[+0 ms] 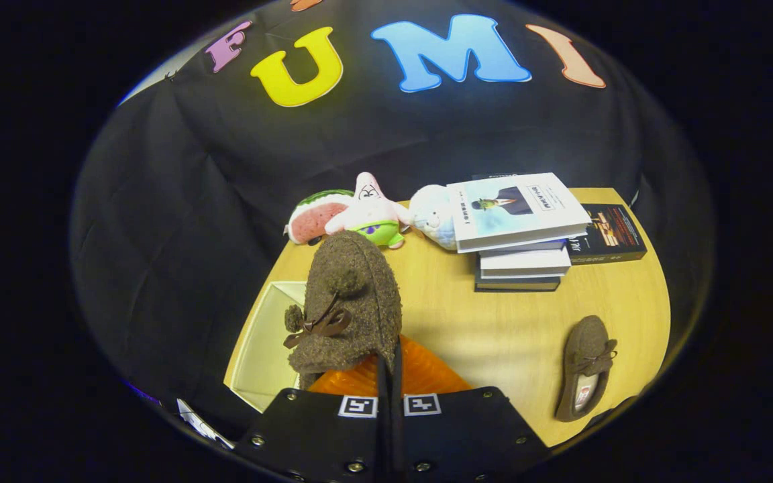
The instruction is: Open the storage box then place both shoes into the box .Put the left shoe in first, then the right shoe, with the right side of both shoes facing outward in a uniform manner.
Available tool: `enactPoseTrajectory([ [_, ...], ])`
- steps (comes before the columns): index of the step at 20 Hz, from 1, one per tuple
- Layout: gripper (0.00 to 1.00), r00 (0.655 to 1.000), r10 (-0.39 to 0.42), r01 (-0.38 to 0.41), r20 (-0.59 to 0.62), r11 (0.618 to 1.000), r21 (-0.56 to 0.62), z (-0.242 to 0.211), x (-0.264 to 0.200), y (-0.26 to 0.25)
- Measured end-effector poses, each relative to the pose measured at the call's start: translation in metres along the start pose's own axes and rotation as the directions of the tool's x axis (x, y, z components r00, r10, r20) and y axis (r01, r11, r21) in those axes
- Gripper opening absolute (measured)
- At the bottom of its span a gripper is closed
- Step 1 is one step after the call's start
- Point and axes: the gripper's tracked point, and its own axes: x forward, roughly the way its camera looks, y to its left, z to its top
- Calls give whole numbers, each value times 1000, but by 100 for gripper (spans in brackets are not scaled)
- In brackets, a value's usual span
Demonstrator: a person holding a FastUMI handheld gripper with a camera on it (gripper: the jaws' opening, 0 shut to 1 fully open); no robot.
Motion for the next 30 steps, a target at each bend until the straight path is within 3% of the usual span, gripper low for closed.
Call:
enactPoseTrajectory([
  [5,0,996,58,-58,-63,998,6,-10,29,61],
  [9,0,988,51,-47,-145,998,31,-37,67,97],
  [21,0,940,-125,144,-316,989,38,-108,174,116],
  [30,1,901,-229,246,-370,969,0,-153,214,109],
])
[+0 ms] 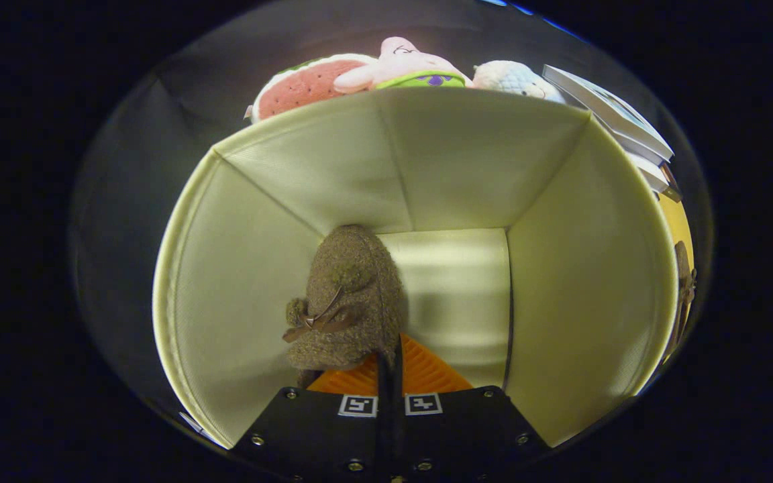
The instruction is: Open the storage box then place both shoes into the box .Put the left shoe in first, then the right shoe, with the right side of both shoes facing outward in a uniform manner.
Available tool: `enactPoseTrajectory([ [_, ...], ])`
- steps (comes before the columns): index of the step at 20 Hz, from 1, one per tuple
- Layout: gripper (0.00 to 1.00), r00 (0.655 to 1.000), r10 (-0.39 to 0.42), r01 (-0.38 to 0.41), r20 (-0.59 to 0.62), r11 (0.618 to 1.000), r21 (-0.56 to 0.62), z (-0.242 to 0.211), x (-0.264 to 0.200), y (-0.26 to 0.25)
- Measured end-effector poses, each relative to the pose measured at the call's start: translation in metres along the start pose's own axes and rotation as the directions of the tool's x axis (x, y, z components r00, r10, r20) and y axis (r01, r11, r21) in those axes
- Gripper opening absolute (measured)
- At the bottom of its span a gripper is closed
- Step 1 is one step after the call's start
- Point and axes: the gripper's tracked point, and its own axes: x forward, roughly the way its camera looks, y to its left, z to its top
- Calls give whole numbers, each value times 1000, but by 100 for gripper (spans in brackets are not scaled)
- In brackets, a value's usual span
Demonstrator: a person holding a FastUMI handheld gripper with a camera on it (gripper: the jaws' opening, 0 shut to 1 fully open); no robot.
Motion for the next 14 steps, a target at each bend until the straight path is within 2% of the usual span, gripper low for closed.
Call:
enactPoseTrajectory([
  [2,2,1000,17,-18,-10,999,-46,-2,3,5],
  [4,9,998,63,-64,-13,994,-87,0,-3,9],
  [6,21,995,100,-99,4,991,-86,3,-20,11],
  [7,21,993,113,-110,23,988,-104,7,-31,12],
  [9,28,989,135,-124,61,980,-157,10,-51,10],
  [14,28,942,275,-243,191,954,-174,43,-121,9],
])
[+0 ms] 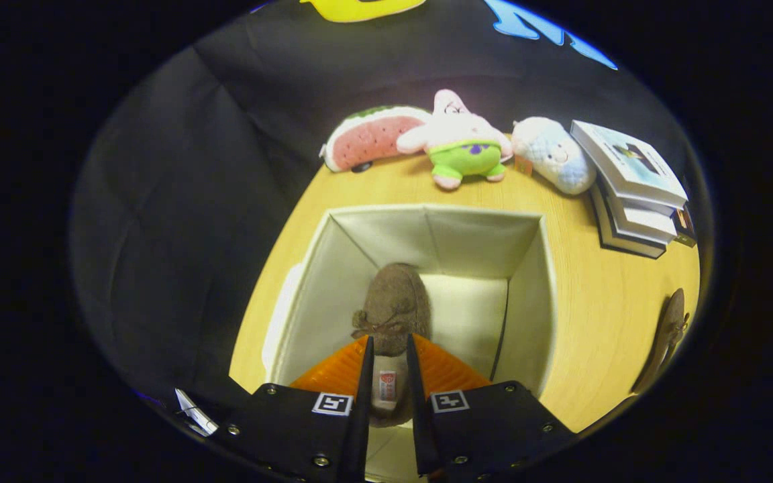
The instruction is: Open the storage box then place both shoes into the box .Put the left shoe in first, then the right shoe, with the right side of both shoes facing outward in a uniform manner.
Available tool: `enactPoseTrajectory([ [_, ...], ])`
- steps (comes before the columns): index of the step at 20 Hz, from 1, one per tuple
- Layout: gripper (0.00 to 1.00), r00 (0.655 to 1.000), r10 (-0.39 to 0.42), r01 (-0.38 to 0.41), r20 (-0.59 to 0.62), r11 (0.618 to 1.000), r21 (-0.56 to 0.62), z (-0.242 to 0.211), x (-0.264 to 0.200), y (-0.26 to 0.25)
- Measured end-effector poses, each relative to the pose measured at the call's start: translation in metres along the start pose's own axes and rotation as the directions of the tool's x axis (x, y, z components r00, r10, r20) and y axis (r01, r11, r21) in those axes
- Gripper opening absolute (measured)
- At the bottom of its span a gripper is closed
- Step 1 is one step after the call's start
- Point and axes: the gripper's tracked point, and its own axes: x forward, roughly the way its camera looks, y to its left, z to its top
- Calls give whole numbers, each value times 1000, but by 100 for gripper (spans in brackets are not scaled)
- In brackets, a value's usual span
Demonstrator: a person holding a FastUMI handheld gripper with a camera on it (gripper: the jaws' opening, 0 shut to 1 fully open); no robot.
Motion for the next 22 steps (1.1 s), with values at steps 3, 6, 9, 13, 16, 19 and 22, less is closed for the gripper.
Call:
enactPoseTrajectory([
  [3,28,996,26,-25,85,999,-20,23,-38,-20],
  [6,28,985,30,-20,169,998,-60,37,-71,-54],
  [9,28,969,41,-20,243,996,-91,42,-97,-94],
  [13,28,948,-18,48,317,995,-86,39,-128,-171],
  [16,28,941,-89,112,326,992,-52,23,-144,-235],
  [19,28,936,-141,153,323,988,-12,2,-158,-293],
  [22,28,934,-192,198,300,980,13,-22,-168,-346],
])
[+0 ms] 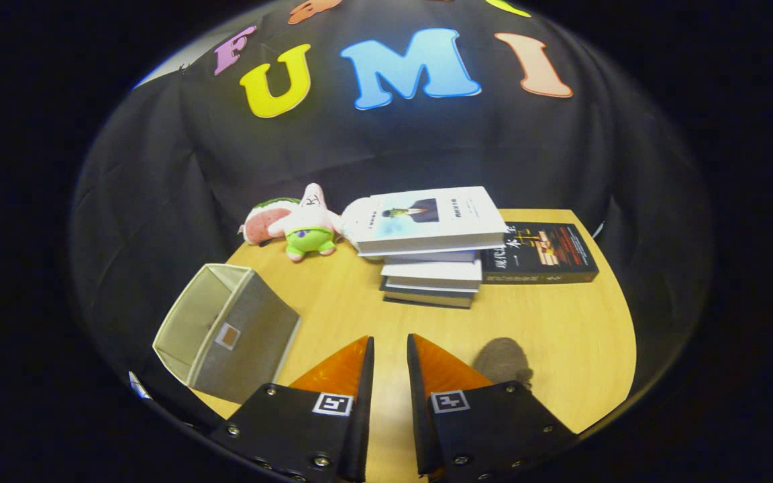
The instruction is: Open the storage box then place both shoes into the box .Put the left shoe in first, then the right shoe, with the right side of both shoes facing outward in a uniform manner.
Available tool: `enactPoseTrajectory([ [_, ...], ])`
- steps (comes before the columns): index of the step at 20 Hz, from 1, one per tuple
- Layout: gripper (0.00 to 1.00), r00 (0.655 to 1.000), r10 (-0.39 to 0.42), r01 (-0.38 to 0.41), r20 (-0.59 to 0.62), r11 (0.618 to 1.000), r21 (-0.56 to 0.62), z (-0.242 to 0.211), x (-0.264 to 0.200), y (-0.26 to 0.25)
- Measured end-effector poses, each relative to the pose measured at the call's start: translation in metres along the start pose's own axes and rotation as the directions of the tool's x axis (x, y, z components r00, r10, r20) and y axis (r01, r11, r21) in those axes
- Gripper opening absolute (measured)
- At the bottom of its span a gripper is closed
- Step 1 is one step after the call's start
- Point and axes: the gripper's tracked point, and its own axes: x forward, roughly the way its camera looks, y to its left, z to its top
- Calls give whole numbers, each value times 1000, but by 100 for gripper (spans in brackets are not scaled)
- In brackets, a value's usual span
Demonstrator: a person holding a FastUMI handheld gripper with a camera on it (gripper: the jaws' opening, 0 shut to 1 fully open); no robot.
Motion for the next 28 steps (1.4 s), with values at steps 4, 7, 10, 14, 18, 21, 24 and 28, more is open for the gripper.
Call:
enactPoseTrajectory([
  [4,28,995,-68,69,-70,998,13,-39,-2,-62],
  [7,28,981,-126,126,-145,992,-8,-73,1,-99],
  [10,28,963,-152,150,-222,988,-28,-103,1,-119],
  [14,28,946,-148,134,-289,989,-66,-121,6,-122],
  [18,28,930,-171,148,-327,984,-95,-128,18,-127],
  [21,28,925,-155,143,-346,988,-62,-131,30,-129],
  [24,4,917,-169,181,-361,984,-2,-129,27,-137],
  [28,4,923,-144,180,-356,981,71,-107,12,-119],
])
